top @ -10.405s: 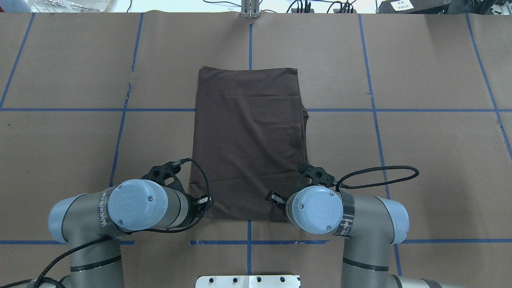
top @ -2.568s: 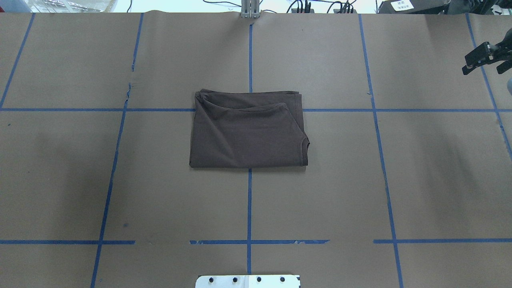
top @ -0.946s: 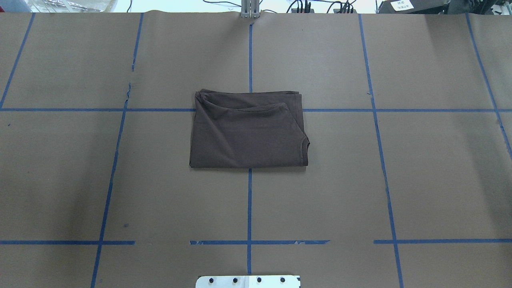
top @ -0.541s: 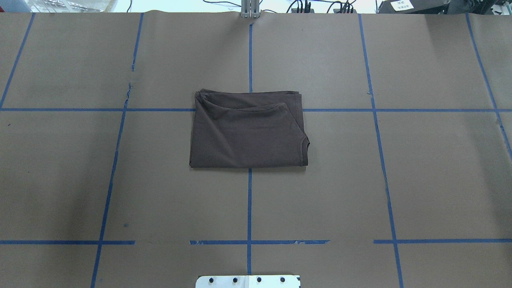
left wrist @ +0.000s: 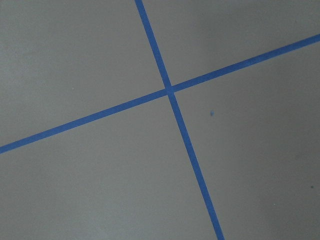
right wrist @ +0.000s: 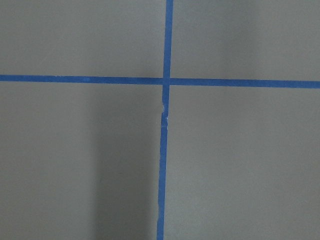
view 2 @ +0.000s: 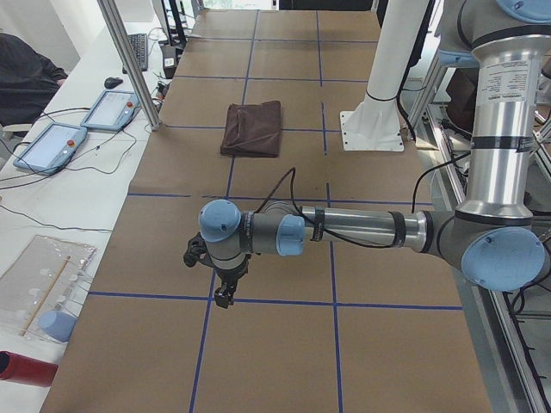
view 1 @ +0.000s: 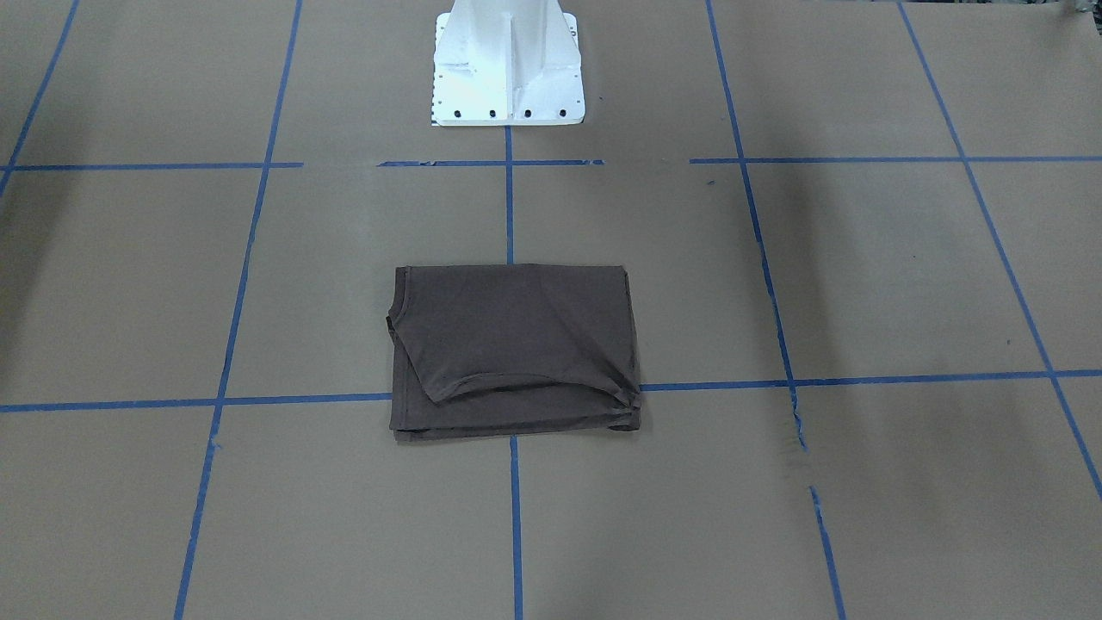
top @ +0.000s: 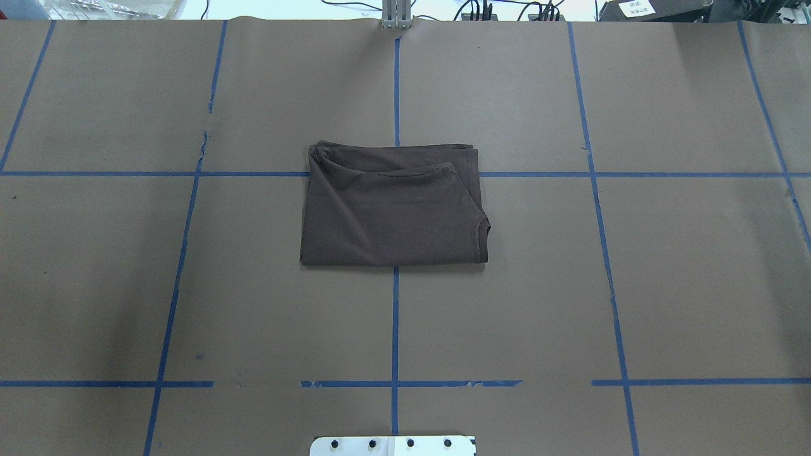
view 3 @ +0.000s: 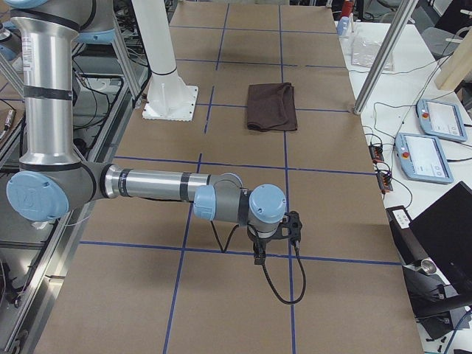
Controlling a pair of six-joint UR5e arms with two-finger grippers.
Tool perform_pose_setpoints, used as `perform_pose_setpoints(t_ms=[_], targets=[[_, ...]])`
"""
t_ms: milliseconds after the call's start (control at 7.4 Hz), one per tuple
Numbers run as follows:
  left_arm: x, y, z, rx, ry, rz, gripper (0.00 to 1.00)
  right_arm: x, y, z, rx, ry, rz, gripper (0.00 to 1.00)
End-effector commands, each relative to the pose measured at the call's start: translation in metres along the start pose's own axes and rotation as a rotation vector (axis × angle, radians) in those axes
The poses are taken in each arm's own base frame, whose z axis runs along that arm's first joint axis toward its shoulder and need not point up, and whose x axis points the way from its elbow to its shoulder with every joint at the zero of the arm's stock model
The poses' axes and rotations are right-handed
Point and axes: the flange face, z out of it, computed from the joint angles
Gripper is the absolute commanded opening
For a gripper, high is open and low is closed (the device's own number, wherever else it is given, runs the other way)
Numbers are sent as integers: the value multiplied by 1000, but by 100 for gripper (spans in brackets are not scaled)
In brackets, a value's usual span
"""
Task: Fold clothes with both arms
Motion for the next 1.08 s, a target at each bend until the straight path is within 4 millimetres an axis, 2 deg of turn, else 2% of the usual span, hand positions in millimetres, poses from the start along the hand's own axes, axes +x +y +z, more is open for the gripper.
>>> perform_pose_setpoints(t_ms=[0,135,946], targets=[[1,-1,0,1,0,-174,100,-1,0,0,1,-2,0,100],[1,-1,-1,2,0,-247,100,-1,-1,-1,3,-2,-3,100],[0,-2,1,0,0,-255,100,-2,-2,-2,5,0,-5,100]])
